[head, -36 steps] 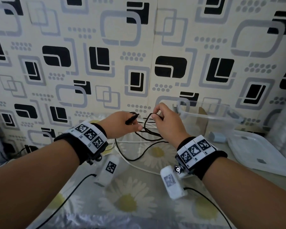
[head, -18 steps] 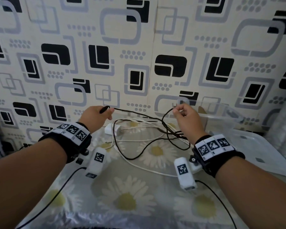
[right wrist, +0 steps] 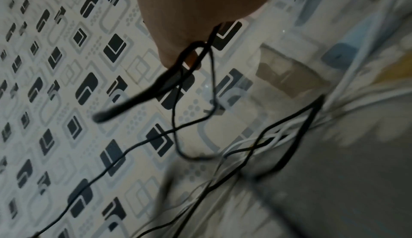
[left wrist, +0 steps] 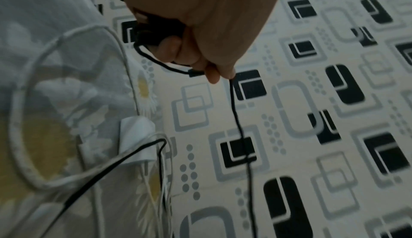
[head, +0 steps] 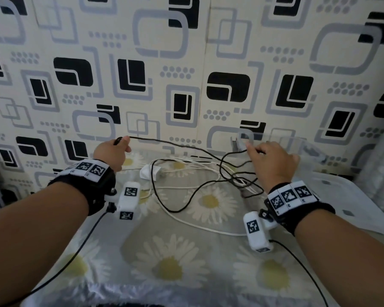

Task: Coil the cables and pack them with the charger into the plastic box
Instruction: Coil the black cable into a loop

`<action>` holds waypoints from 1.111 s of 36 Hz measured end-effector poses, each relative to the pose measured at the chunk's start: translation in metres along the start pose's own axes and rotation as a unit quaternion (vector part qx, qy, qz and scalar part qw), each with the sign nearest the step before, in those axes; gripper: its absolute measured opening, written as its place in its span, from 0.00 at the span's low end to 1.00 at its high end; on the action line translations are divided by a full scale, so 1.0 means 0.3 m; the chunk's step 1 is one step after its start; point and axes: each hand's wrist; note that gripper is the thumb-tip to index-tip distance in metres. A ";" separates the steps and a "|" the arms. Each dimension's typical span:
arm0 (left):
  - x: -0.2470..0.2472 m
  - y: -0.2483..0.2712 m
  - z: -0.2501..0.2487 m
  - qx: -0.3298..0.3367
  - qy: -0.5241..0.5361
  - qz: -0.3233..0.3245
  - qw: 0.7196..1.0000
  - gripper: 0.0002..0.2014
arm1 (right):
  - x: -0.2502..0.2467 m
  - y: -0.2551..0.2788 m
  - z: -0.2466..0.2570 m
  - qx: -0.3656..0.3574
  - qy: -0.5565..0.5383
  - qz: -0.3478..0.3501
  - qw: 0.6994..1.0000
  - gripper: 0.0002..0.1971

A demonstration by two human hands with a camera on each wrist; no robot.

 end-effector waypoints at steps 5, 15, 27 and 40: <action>-0.064 -0.050 0.070 -0.074 0.066 -0.038 0.994 0.23 | -0.011 0.000 -0.100 0.038 0.080 0.000 0.996 0.21; -0.003 -0.034 0.049 -0.061 0.240 0.066 0.967 0.22 | 0.008 -0.004 -0.041 -0.016 0.200 0.172 0.964 0.17; -0.074 0.075 -0.147 0.046 0.270 0.221 0.936 0.19 | -0.072 0.037 0.341 -0.121 -0.219 0.322 0.913 0.28; -0.135 0.116 -0.177 0.057 0.198 0.234 0.950 0.19 | -0.037 0.045 0.437 -0.074 -0.426 0.231 0.872 0.07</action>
Point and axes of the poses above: each hand's wrist, its own y-axis away from the middle knuckle, its own x-axis out of the palm, z = x × y, and after that the axes turned 2 degrees about x, right-handed
